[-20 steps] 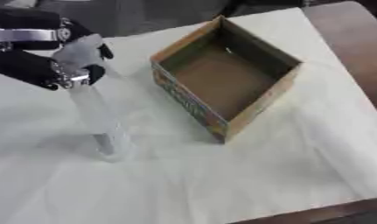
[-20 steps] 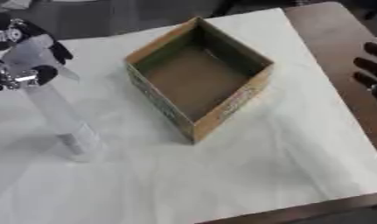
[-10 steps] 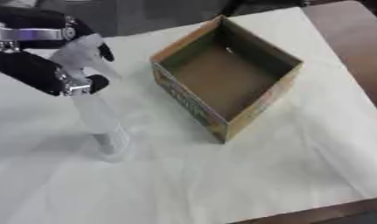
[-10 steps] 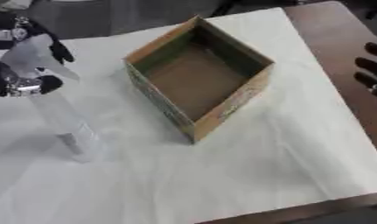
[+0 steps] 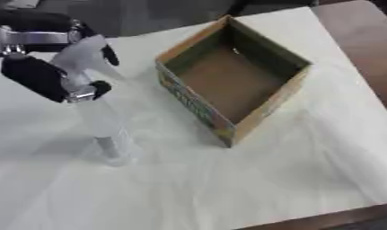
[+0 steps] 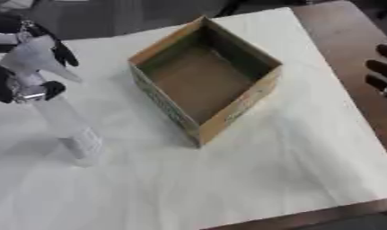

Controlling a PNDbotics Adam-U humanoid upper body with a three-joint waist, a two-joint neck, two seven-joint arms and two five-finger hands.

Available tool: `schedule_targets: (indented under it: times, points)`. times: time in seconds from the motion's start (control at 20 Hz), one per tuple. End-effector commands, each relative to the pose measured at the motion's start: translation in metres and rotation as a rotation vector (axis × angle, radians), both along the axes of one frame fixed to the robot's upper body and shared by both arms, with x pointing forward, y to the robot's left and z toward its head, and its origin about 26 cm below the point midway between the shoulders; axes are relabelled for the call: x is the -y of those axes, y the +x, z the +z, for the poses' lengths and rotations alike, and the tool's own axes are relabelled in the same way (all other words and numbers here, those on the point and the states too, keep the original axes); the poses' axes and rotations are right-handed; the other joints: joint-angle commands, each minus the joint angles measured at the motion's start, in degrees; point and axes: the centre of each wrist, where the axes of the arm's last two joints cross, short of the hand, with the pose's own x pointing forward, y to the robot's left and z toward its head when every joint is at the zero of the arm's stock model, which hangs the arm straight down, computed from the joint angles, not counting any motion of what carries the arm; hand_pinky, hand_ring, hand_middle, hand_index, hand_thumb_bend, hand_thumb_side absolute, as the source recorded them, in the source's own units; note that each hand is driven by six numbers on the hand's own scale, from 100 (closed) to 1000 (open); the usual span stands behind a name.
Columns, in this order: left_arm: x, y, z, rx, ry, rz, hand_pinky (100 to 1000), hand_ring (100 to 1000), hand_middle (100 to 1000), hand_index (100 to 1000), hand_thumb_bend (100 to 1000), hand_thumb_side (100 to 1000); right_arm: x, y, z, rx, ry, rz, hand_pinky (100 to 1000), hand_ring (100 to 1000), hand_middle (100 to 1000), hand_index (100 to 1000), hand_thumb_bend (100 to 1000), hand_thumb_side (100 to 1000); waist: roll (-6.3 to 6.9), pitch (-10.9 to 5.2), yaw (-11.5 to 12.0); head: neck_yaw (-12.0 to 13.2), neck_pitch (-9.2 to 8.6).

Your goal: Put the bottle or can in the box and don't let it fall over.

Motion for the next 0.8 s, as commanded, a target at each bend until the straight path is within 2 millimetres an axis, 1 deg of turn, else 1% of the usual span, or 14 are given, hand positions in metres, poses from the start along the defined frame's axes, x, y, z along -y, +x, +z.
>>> schedule_targets:
  times: [0.05,0.1,0.15,0.3,0.35,0.4,0.45,0.6,0.65,0.8]
  points:
    - [-0.0018,-0.002,0.0088,0.024,0.0,0.014,427,367,566,763,112,449,0.0026,-0.0015,0.0082,0.02,-0.017,-0.011,1000,1000,1000,987,100,626,-0.32,-0.84,-0.11,0.22,-0.7]
    - [-0.0016,-0.0018,0.0085,0.024,-0.001,0.015,422,362,562,756,108,441,0.0026,-0.0015,0.0081,0.02,-0.017,-0.01,1000,1000,1000,987,100,627,-0.33,-0.84,-0.13,0.23,-0.69]
    - [-0.0016,-0.0016,0.0083,0.023,-0.003,0.017,402,333,545,720,100,376,0.0026,-0.0015,0.008,0.02,-0.017,-0.011,1000,1000,1000,987,100,628,-0.34,-0.85,-0.15,0.25,-0.64]
    - [-0.0014,-0.001,0.0079,0.024,-0.009,0.02,373,285,522,683,100,280,0.0029,-0.0016,0.0078,0.019,-0.016,-0.012,1000,1000,1000,987,100,630,-0.34,-0.88,-0.2,0.27,-0.72]
    - [-0.0014,-0.0007,0.0076,0.023,-0.009,0.021,348,260,515,670,100,234,0.0028,-0.0016,0.0078,0.019,-0.016,-0.011,1000,1000,1000,987,100,630,-0.33,-0.89,-0.22,0.29,-0.76]
    - [-0.0015,-0.0004,0.0072,0.023,-0.009,0.022,339,253,513,667,100,223,0.0028,-0.0015,0.0078,0.019,-0.016,-0.011,1000,1000,1000,987,100,630,-0.32,-0.9,-0.24,0.31,-0.78]
    - [-0.0016,0.0,0.0066,0.022,-0.007,0.023,313,231,507,656,100,179,0.0028,-0.0015,0.0078,0.019,-0.016,-0.011,1000,1000,1000,988,100,627,-0.3,-0.89,-0.27,0.3,-0.82]
    - [-0.0023,0.0011,0.0051,0.019,-0.001,0.026,288,214,499,636,100,126,0.003,-0.0017,0.0076,0.018,-0.015,-0.012,1000,1000,1000,988,100,621,-0.27,-0.91,-0.36,0.25,-0.88]
    - [-0.0024,0.0014,0.0049,0.018,0.001,0.027,273,210,488,617,100,100,0.003,-0.0017,0.0075,0.018,-0.014,-0.012,1000,1000,1000,988,100,621,-0.26,-0.92,-0.39,0.23,-0.86]
    - [-0.0026,0.0023,0.0043,0.016,0.003,0.028,251,191,470,588,100,121,0.003,-0.0017,0.0071,0.016,-0.013,-0.012,1000,1000,1000,988,100,623,-0.25,-0.93,-0.42,0.24,-0.82]
